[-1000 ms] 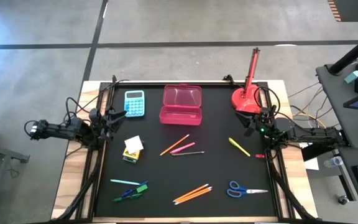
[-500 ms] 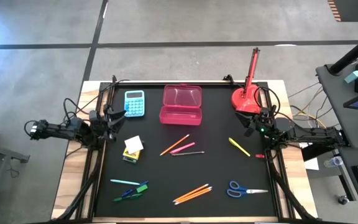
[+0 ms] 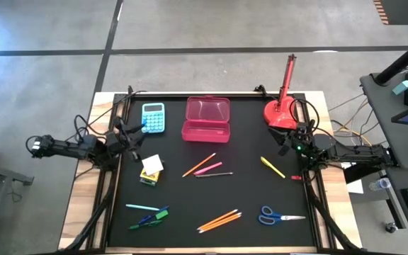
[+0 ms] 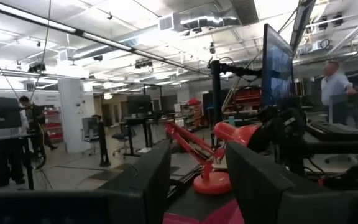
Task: Pack school essentials
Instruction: Put the blue pen into the pink supply box
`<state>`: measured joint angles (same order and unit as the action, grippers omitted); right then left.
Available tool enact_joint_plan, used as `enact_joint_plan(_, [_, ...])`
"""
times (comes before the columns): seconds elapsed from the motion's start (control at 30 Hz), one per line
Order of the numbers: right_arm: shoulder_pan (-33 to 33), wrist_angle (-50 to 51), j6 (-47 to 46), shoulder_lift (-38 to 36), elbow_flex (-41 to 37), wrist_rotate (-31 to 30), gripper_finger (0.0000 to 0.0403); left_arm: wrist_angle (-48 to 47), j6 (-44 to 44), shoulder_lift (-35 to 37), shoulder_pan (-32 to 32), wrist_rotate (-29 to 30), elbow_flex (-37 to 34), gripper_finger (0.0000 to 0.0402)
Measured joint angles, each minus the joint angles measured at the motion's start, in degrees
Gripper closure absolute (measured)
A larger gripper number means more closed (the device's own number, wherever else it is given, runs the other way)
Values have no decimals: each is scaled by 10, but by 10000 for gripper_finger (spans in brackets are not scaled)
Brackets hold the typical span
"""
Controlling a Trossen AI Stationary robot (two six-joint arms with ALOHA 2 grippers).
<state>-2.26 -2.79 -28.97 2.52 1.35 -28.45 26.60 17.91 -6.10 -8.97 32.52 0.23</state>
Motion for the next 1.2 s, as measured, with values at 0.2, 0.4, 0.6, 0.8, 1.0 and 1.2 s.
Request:
enact_joint_plan(0.2, [0, 0, 0, 0, 0, 0, 323, 14, -63, -17, 0, 67, 5, 262])
enact_joint_plan(0.4, [0, 0, 0, 0, 0, 0, 323, 14, -86, -88, 0, 128, 43, 262])
enact_joint_plan(0.6, [0, 0, 0, 0, 0, 0, 323, 13, -153, -192, 0, 202, 88, 262])
enact_joint_plan(0.8, [0, 0, 0, 0, 0, 0, 323, 9, -238, -281, 0, 277, 133, 262])
enact_joint_plan(1.0, [0, 0, 0, 0, 0, 0, 323, -6, -281, -390, 4, 298, 180, 262])
enact_joint_plan(1.2, [0, 0, 0, 0, 0, 0, 323, -4, -296, -488, 16, 298, 219, 262])
